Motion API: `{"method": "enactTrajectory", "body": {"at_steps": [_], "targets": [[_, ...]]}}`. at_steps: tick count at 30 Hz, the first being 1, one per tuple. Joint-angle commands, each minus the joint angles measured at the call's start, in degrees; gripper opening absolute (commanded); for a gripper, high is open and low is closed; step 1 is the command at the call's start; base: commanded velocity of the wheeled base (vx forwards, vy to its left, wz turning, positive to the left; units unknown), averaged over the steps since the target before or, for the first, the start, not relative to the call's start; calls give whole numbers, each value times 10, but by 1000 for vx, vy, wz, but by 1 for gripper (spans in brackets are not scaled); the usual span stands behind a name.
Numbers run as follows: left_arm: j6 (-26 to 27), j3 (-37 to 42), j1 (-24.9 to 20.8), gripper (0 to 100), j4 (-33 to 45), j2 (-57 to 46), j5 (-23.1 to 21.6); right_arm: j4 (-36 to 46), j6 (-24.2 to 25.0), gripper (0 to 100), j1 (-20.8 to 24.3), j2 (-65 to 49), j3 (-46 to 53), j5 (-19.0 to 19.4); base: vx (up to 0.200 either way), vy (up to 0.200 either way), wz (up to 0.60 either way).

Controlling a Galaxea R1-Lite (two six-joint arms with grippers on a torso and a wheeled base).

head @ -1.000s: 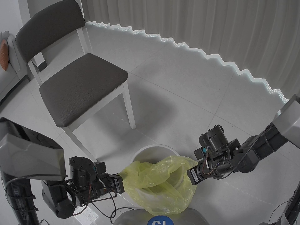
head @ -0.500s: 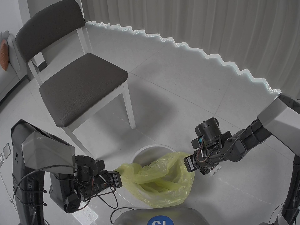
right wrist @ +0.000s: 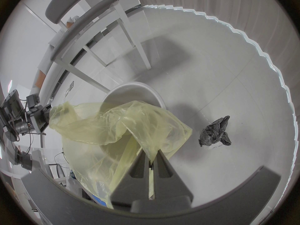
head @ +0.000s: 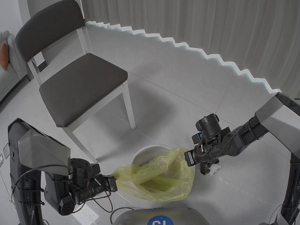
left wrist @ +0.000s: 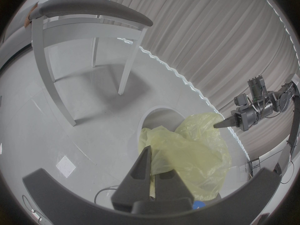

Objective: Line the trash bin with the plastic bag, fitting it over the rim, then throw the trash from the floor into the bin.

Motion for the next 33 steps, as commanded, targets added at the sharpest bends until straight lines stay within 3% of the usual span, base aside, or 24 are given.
{"method": "enactTrajectory", "body": {"at_steps": [1, 14, 33], "targets": [[0, 15, 9, 0, -5, -30, 0, 15, -3, 0, -3, 4, -31, 1, 0, 0, 0], [-1, -34, 17, 0, -4, -14, 0, 38, -2, 0, -14, 28, -81, 2, 0, 0, 0], [-1, 21, 18, 0, -6, -7, 5, 48, -13, 0, -8, 29, -24, 1, 0, 0, 0]]}}
